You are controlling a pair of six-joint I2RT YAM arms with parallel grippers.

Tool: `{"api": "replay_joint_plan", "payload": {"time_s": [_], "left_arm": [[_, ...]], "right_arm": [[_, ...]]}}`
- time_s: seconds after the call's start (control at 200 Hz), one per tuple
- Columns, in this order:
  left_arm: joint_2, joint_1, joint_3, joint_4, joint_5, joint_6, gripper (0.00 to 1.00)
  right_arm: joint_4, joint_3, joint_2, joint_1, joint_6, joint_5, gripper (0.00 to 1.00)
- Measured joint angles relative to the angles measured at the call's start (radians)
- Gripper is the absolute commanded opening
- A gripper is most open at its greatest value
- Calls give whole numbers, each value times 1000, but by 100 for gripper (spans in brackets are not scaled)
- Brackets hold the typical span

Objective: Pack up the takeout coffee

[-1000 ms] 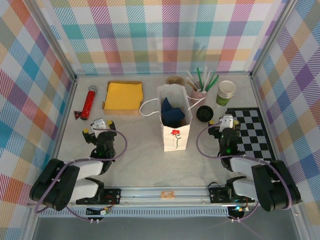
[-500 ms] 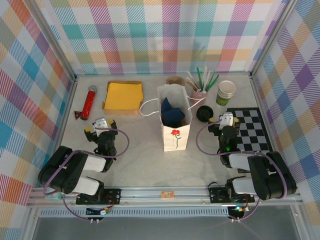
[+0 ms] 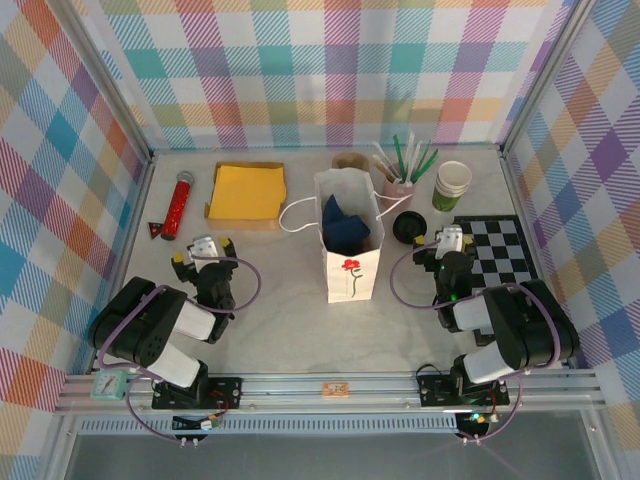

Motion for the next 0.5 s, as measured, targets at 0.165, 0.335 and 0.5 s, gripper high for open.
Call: {"api": "replay_joint_plan", "payload": {"time_s": [0.165,0.335,0.5], "left_arm": [[10,0,2,3,32,15,100],[19,0,13,3,70,27,100],[26,0,15,4,104,41,100]], "right_arm": [[7,1,0,0,0,-19,99],[5,14,0,-5,-1,-45,99],[-25,38,0,-23,-1,-91,99]]}}
